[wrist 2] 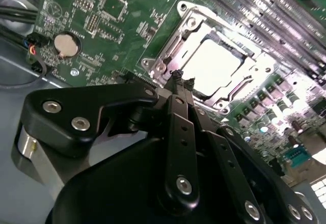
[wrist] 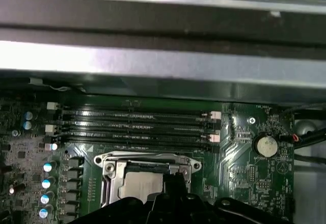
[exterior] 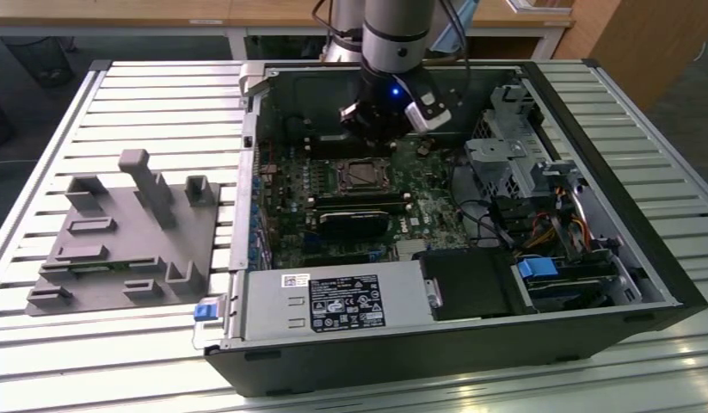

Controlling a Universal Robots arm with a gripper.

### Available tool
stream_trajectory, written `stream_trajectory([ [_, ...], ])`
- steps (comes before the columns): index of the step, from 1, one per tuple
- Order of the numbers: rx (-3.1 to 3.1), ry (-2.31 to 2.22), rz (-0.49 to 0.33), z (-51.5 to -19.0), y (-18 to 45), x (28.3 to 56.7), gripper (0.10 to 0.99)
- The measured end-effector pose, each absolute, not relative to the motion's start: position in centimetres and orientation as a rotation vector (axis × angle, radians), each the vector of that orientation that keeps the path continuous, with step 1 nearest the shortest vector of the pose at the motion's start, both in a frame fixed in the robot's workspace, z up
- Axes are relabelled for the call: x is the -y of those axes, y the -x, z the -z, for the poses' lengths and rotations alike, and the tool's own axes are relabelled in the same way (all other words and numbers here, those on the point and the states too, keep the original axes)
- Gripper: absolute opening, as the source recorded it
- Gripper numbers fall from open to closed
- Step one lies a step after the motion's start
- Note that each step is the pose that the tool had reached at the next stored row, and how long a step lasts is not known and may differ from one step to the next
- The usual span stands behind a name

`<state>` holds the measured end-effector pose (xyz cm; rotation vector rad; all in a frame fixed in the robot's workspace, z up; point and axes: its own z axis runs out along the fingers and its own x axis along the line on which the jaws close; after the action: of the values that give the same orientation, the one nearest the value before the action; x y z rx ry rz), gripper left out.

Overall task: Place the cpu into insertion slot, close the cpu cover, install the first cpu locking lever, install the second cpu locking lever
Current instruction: 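Install the second cpu locking lever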

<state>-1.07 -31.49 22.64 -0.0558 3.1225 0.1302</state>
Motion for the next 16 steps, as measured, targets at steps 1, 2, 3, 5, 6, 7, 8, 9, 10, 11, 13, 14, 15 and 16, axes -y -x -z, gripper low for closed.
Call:
stream_trajectory([
  [1,-3.123,0.056,-0.130,-22.6,1.1,31.6,0.106],
  [2,-3.123,0.056,-0.130,-22.6,1.1,31.7,0.106],
  [3,-3.123,0.056,-0.130,-22.6,1.1,31.8,0.106],
  [5,-3.123,0.056,-0.130,-22.6,1.1,32.0,0.106],
  [6,-3.122,0.056,-0.130,-22.7,1.1,32.0,0.106],
  [7,-3.123,0.056,-0.130,-22.8,1.1,32.0,0.106],
  [8,-3.122,0.055,-0.130,-23.0,1.1,32.0,0.106],
  [9,-3.122,0.056,-0.131,-23.2,1.1,32.0,0.106],
  [10,-3.123,0.056,-0.131,-23.5,1.1,32.0,0.106],
  [11,-3.123,0.056,-0.131,-23.8,1.1,32.0,0.106],
  [13,-3.123,0.056,-0.131,-24.1,1.1,32.0,0.106],
  [14,-3.123,0.056,-0.131,-24.1,1.1,32.0,0.106],
  [15,-3.123,0.056,-0.131,-24.1,1.1,32.1,0.106],
  [16,-3.123,0.056,-0.131,-24.1,1.1,32.1,0.106],
])
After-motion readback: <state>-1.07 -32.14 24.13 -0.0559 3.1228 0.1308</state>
